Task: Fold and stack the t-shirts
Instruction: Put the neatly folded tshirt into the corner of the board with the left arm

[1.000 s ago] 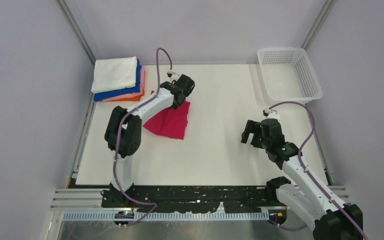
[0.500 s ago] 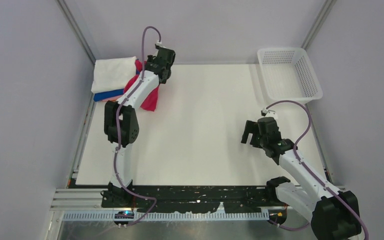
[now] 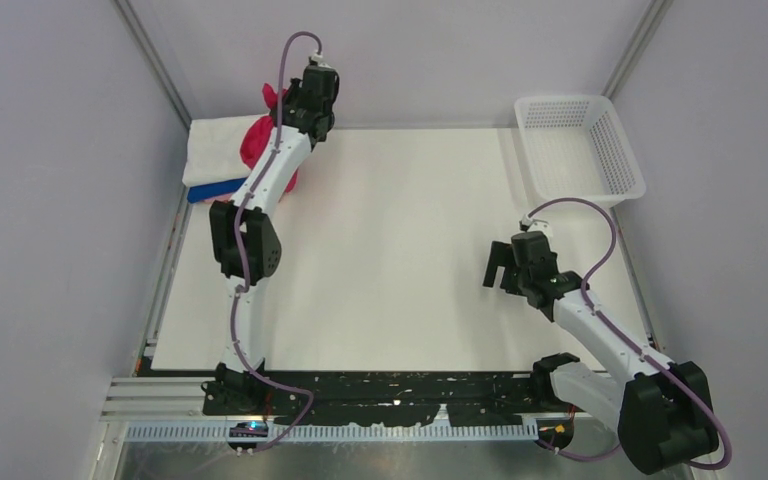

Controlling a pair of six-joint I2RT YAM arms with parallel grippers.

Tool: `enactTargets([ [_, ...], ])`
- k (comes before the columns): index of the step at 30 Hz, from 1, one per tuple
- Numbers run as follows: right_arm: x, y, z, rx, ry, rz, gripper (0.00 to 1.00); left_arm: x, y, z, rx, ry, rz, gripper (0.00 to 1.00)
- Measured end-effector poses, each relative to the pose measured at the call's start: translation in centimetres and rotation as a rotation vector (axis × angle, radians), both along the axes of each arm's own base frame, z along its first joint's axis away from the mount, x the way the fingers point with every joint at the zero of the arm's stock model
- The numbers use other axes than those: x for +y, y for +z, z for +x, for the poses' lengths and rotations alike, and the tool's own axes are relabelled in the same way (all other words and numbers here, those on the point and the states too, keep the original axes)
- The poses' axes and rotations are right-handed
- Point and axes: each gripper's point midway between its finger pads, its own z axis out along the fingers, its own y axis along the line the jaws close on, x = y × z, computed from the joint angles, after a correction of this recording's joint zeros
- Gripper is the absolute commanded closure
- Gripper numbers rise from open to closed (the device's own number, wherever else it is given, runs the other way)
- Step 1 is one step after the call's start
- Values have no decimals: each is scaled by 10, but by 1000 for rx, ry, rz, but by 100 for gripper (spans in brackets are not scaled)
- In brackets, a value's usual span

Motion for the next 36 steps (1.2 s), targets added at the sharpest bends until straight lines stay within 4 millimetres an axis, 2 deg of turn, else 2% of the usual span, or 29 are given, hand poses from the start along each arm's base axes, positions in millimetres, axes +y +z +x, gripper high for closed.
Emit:
enactTargets([
  [3,-1,3,1,-10,-1,-3,5,-1,12,3,-20,-14,-1,100],
  [14,-2,26,7,-109,-12,10,5,9,31,2,-45,-11,7,100],
  [23,-6,27,8,-117,-26,-4,5,20,62,-2,-103,-2,4,100],
  [28,-7,27,8,-118,-30,-7,5,38,67,1,-122,23,-5,100],
  [36,-12,28,8,-122,-45,-34,5,77,60,13,-143,72,-37,100],
])
